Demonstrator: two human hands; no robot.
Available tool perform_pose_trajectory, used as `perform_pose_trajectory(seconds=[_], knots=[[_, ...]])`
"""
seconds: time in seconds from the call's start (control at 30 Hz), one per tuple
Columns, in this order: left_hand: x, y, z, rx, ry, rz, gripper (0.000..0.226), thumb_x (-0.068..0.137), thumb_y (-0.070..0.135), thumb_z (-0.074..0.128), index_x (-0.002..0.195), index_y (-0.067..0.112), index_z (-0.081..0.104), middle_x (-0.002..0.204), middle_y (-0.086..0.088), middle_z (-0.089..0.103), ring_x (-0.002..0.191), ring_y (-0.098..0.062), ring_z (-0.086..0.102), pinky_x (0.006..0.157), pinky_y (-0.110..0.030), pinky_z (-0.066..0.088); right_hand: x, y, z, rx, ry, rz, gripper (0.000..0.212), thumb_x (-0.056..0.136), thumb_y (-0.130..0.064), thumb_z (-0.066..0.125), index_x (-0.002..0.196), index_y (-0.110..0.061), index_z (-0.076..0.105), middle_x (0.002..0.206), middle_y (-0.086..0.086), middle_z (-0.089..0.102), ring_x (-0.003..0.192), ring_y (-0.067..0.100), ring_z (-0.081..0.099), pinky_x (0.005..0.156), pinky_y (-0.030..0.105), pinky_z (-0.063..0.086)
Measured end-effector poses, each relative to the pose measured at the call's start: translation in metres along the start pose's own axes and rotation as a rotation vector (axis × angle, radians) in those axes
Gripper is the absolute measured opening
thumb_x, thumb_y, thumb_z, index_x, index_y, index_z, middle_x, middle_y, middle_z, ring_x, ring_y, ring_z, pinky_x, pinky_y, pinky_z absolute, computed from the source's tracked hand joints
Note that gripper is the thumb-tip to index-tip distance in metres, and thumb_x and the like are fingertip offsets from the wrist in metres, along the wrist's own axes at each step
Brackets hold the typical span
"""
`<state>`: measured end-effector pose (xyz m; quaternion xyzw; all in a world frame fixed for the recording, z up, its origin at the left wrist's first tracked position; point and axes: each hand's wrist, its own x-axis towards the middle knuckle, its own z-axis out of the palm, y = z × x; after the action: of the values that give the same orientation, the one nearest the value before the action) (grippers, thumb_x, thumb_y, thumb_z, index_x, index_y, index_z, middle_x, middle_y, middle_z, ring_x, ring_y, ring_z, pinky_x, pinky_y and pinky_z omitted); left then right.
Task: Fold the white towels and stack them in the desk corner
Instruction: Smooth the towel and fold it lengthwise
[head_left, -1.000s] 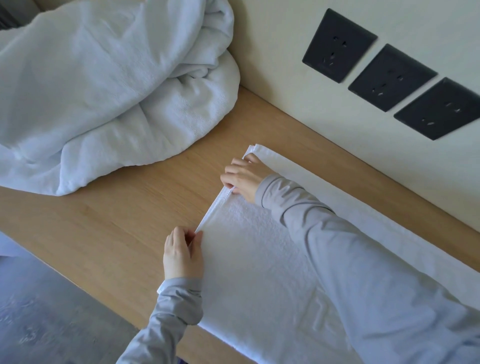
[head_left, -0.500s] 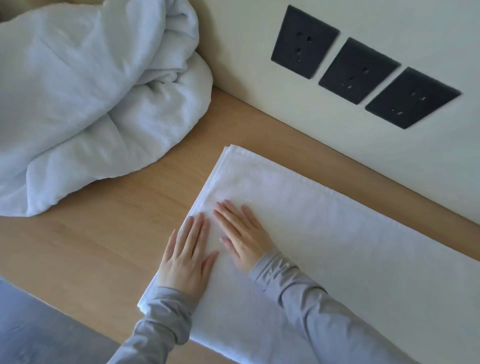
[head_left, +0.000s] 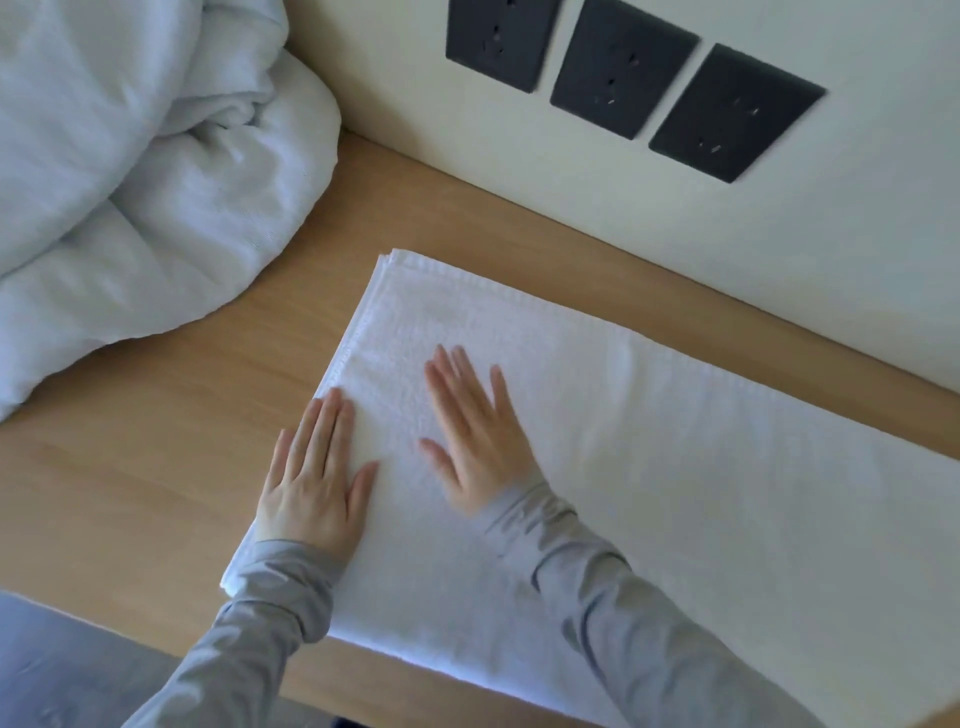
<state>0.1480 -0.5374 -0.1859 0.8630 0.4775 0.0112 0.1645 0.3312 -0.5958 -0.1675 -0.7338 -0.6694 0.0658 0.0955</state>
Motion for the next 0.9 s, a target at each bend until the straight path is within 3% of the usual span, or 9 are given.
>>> perform_pose_trajectory(seconds=[0.1, 0.2, 0.33, 0.47, 0.57, 0.63, 0.73, 0.9], knots=[[0.0, 0.001, 0.0, 0.005, 0.01, 0.003, 0.071, 0.093, 0.054, 0.01, 0.148, 0.01, 0.023, 0.155, -0.001, 0.02, 0.142, -0.016, 0.019, 0.116, -0.042, 0.018, -0.05, -0.021, 0.017, -0.067, -0.11, -0.218, 0.059, 0.096, -0.041, 0.029, 0.146, -0.01, 0.029, 0.154, 0.005, 0.025, 0.145, 0.019, 0.015, 0.114, 0.05, 0.02], [0.0, 0.002, 0.001, 0.0, 0.017, -0.002, 0.068, 0.092, 0.049, 0.018, 0.149, 0.013, 0.021, 0.156, 0.0, 0.019, 0.143, -0.015, 0.017, 0.117, -0.042, 0.017, -0.069, 0.033, 0.009, -0.114, -0.175, -0.162, 0.058, 0.095, -0.043, 0.029, 0.144, -0.013, 0.034, 0.152, 0.003, 0.031, 0.142, 0.02, 0.024, 0.112, 0.052, 0.025], [0.0, 0.001, 0.003, 0.01, 0.022, 0.001, 0.067, 0.092, 0.047, 0.018, 0.15, 0.014, 0.019, 0.156, 0.0, 0.018, 0.144, -0.015, 0.015, 0.117, -0.041, 0.014, -0.076, 0.136, -0.015, -0.18, -0.164, 0.163, 0.059, 0.094, -0.04, 0.028, 0.144, -0.009, 0.033, 0.152, 0.007, 0.029, 0.141, 0.026, 0.025, 0.111, 0.055, 0.025], [-0.001, 0.001, 0.004, 0.012, 0.031, 0.011, 0.067, 0.092, 0.049, 0.017, 0.15, 0.016, 0.015, 0.157, 0.002, 0.014, 0.144, -0.014, 0.011, 0.118, -0.041, 0.012, -0.092, 0.217, -0.032, -0.155, -0.169, 0.635, 0.059, 0.098, -0.042, 0.014, 0.15, -0.014, 0.009, 0.159, 0.001, 0.004, 0.146, 0.014, 0.001, 0.118, 0.045, 0.004], [-0.001, 0.004, 0.003, 0.028, 0.024, 0.01, 0.069, 0.091, 0.051, 0.013, 0.151, 0.015, 0.012, 0.158, 0.002, 0.01, 0.145, -0.014, 0.007, 0.119, -0.04, 0.005, -0.088, 0.22, -0.038, -0.169, -0.201, 0.773, 0.062, 0.097, -0.043, 0.012, 0.149, -0.012, -0.001, 0.159, 0.002, -0.006, 0.145, 0.015, -0.008, 0.118, 0.045, -0.001], [-0.002, 0.011, 0.002, 0.054, 0.032, -0.018, 0.071, 0.09, 0.049, 0.01, 0.15, 0.011, 0.013, 0.158, -0.002, 0.011, 0.146, -0.018, 0.006, 0.118, -0.039, 0.0, -0.082, 0.189, -0.041, -0.116, -0.078, 0.709, 0.06, 0.099, -0.037, 0.021, 0.149, -0.007, 0.004, 0.158, 0.01, -0.002, 0.146, 0.022, -0.003, 0.118, 0.047, -0.001], [-0.009, 0.043, 0.001, 0.021, 0.055, 0.007, 0.07, 0.091, 0.043, 0.013, 0.147, 0.001, 0.02, 0.156, -0.014, 0.015, 0.145, -0.029, 0.011, 0.118, -0.044, 0.005, -0.083, 0.109, -0.036, -0.014, 0.075, 0.482, 0.058, 0.095, -0.028, 0.027, 0.145, 0.001, 0.022, 0.153, 0.019, 0.019, 0.143, 0.032, 0.016, 0.115, 0.05, 0.008], [-0.029, 0.113, 0.024, -0.002, -0.011, 0.226, 0.061, 0.095, 0.035, 0.018, 0.146, 0.003, 0.022, 0.154, -0.01, 0.017, 0.143, -0.027, 0.015, 0.117, -0.043, 0.012, -0.117, 0.007, -0.003, -0.032, -0.068, 0.213, 0.053, 0.093, -0.028, 0.03, 0.137, -0.002, 0.044, 0.146, 0.012, 0.04, 0.137, 0.027, 0.035, 0.107, 0.051, 0.035]])
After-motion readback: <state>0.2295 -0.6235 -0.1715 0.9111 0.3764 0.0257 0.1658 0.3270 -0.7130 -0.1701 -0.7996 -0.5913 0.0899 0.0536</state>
